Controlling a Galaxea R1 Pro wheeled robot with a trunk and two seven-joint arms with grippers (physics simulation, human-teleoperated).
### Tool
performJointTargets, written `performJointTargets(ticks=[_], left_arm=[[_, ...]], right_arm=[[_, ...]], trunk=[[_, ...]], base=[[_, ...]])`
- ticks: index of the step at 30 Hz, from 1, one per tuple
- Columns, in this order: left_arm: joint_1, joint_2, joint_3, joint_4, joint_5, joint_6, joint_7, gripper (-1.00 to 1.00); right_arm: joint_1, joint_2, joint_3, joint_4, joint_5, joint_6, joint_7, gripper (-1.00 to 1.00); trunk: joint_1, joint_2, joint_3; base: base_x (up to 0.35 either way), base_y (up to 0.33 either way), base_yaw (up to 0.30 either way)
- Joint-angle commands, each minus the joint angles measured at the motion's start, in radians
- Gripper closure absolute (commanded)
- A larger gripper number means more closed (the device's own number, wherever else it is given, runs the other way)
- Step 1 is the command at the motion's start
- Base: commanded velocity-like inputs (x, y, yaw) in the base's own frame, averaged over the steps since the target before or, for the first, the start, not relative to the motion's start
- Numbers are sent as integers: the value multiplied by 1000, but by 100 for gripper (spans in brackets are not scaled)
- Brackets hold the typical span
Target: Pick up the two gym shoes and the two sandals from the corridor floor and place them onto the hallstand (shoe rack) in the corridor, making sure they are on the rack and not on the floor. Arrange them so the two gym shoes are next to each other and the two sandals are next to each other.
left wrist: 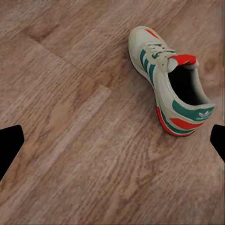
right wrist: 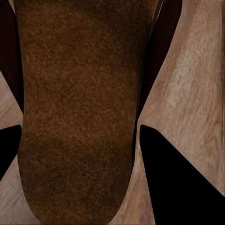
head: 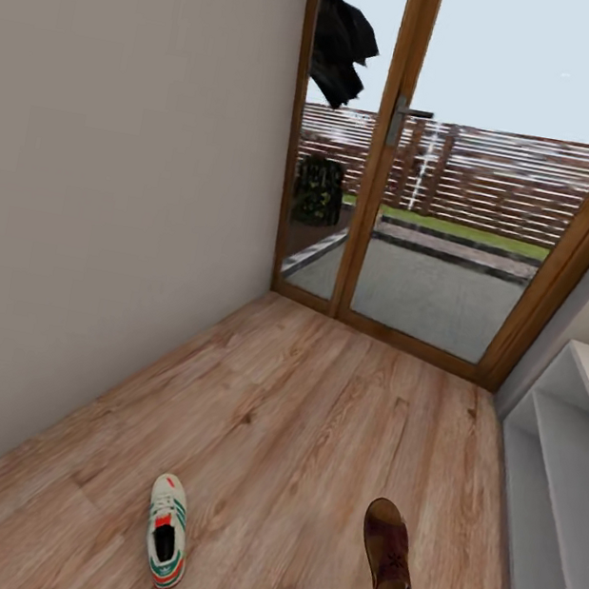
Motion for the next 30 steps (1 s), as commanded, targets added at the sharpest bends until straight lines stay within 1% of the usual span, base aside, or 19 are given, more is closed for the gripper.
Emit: performJointTargets(ticks=[1, 12, 19, 26, 30], left_arm=[[-1, -1, 8, 0, -3, -2, -9, -100], [-1, -1, 8, 0, -3, -2, -9, -100], [-1, -1, 8, 0, -2, -2, -9, -100], [-1, -1, 9, 0, -2, -2, -9, -100], [-1, -1, 9, 0, -2, -2, -9, -100]], right_arm=[[-1, 0, 1, 1, -1, -2, -3, 100], [0, 0, 1, 1, -1, -2, -3, 100], [-1, 0, 1, 1, -1, -2, -4, 100], [0, 0, 1, 1, -2, -2, -4, 100], [0, 0, 1, 1, -2, -2, -4, 100]], trunk=[[0, 0, -1], [0, 0, -1], [0, 0, -1], [0, 0, -1], [0, 0, -1]], base=[[166, -238, 1], [152, -219, 0], [16, -21, -9], [4, -1, -164], [122, 0, -80]])
